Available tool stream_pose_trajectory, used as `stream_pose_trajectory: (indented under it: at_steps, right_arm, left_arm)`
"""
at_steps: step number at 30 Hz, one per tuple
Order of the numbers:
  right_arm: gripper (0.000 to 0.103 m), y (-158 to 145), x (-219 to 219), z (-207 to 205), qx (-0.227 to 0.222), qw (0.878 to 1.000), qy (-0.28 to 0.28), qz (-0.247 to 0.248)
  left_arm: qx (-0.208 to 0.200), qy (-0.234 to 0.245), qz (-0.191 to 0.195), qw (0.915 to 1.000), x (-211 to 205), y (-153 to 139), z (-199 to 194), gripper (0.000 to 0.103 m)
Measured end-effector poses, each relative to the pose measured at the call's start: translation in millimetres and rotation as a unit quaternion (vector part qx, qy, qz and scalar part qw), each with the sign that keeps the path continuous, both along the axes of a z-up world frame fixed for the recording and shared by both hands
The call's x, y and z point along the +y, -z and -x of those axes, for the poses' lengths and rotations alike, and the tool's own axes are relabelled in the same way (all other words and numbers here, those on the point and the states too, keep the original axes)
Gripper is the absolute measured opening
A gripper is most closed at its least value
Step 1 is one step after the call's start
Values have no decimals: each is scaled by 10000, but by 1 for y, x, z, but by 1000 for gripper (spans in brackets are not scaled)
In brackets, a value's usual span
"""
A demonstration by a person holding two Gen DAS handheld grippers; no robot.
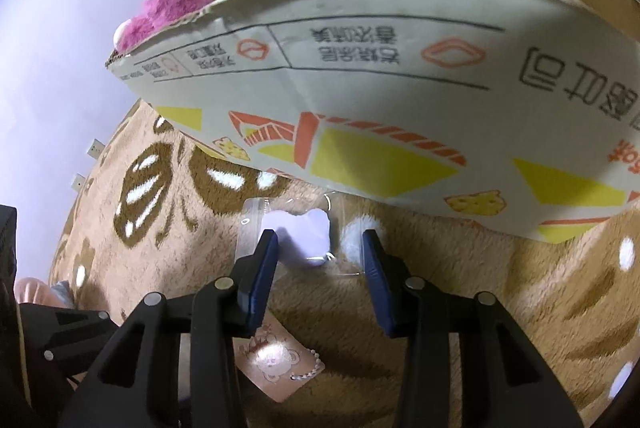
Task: Organize soft objects
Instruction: 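Grasp white fluffy chick keychain with left tool while right tool grasps clear bag, then carry both items over the box and release them inside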
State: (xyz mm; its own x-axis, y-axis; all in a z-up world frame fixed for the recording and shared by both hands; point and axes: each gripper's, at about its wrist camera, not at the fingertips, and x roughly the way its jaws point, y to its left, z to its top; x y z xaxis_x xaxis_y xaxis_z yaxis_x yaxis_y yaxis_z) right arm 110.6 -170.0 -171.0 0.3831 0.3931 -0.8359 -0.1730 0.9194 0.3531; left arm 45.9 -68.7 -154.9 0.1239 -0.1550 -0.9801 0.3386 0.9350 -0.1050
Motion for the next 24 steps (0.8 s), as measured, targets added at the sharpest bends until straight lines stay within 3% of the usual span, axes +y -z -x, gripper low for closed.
stream_pose_trajectory:
  at_steps: [9, 12, 24]
  right_arm:
    - [21, -10, -23, 3, -46, 9999, 120, -26]
    - [4, -17, -20, 6, -209, 9997, 83, 126]
    - [2, -41, -15, 23, -560, 9982, 87, 176]
  left_arm:
    - [-391, -241, -378, 9982, 17, -9, -9, 33]
    - [-488, -251, -438, 9975, 26, -12, -13, 33]
    - [-992, -427, -594, 9924, 19, -51, -16, 33]
